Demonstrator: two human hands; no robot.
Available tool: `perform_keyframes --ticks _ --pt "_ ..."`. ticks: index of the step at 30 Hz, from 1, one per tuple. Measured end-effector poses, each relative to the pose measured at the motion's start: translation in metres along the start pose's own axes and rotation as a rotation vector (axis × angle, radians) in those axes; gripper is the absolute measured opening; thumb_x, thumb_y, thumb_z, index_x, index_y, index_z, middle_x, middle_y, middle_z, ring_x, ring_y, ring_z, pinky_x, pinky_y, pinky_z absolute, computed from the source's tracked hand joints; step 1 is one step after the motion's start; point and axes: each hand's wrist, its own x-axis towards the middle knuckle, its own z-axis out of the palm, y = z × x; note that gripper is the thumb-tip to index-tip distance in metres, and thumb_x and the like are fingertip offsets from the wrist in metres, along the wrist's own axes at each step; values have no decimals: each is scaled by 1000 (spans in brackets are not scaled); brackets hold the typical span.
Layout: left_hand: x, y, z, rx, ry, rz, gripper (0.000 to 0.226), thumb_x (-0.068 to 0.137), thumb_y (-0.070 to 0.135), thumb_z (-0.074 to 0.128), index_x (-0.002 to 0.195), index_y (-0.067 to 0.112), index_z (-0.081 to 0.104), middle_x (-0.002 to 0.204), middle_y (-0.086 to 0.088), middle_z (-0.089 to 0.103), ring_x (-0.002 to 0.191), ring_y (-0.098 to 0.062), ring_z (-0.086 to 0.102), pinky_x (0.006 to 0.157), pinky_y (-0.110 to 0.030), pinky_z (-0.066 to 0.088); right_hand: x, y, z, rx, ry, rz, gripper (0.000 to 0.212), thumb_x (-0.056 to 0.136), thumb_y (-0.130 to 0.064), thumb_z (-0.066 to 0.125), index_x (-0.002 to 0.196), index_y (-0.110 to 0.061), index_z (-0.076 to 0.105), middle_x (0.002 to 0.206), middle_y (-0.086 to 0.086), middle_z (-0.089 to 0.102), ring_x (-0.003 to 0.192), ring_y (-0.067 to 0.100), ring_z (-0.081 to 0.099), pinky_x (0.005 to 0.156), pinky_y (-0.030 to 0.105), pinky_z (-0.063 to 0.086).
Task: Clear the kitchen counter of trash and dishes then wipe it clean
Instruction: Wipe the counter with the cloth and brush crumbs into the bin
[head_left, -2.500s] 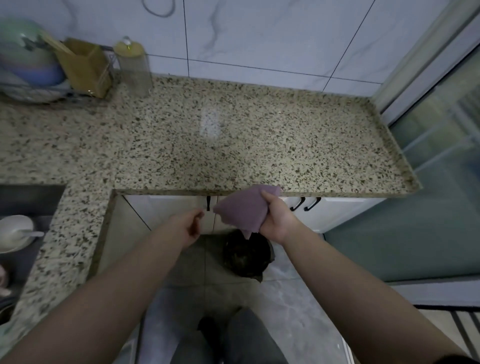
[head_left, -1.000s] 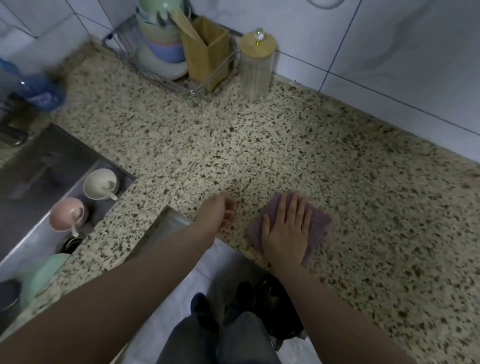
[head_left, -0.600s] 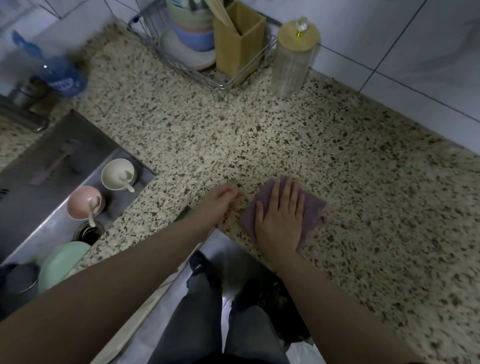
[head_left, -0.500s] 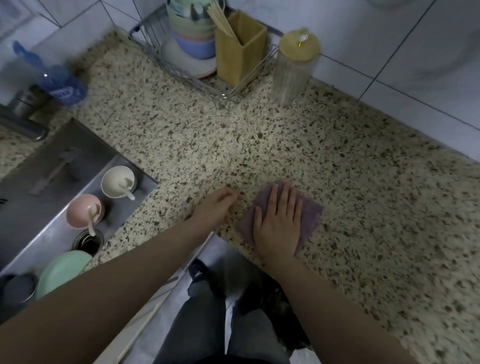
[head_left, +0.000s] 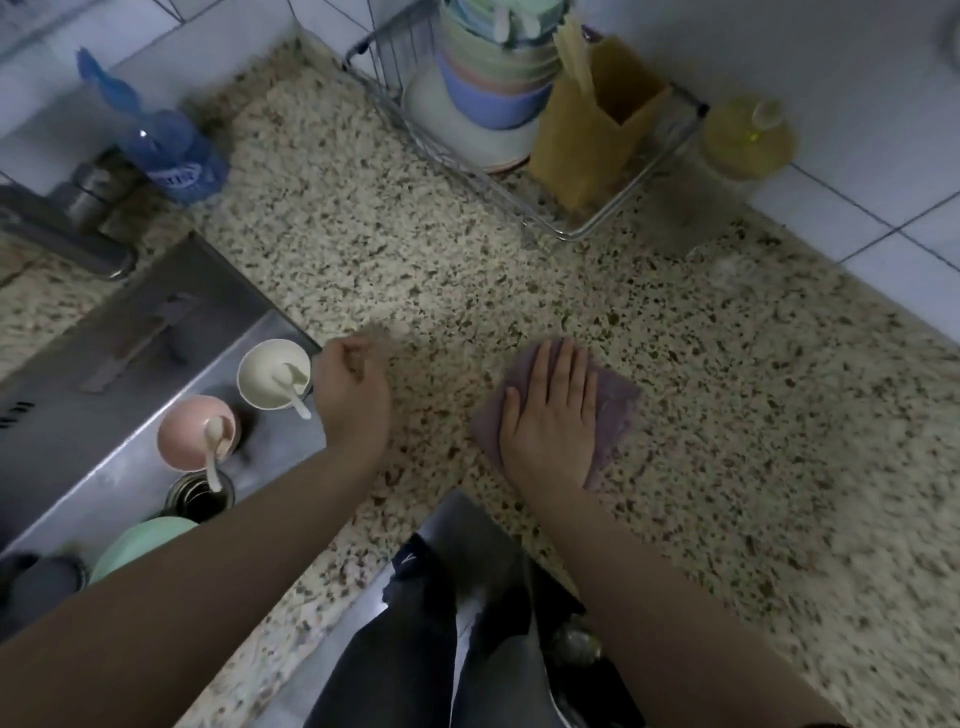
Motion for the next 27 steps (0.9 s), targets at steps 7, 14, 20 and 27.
perform_keyframes --ticks 7,14,20,27 --pt "89 -10 -6 86 228 -226 62 99 24 47 153 4 24 158 -15 27 145 -32 29 117 -39 24 54 -45 4 1 7 -68 65 104 -45 20 157 -10 9 165 12 7 153 29 6 124 43 7" --pt "155 -6 5 185 217 16 69 97 22 42 156 6 11 164 -12 3 152 -30 5 121 -41 10 109 -89 9 -39 25 -146 64 104 -44 21 157 -10 13 164 14 12 152 29 10 123 43 13" --pt "170 -11 18 407 158 190 61 99 27 35 155 7 20 164 -10 14 152 -29 5 123 -41 2 153 -125 12 -66 43 -272 62 103 -42 23 156 -9 19 162 15 19 150 29 18 123 41 16" --pt "181 -15 23 506 221 212 57 99 23 36 153 6 27 161 -11 23 151 -31 13 124 -44 7 225 -194 26 -61 35 -437 63 103 -40 24 156 -7 16 163 16 16 151 28 15 122 41 17"
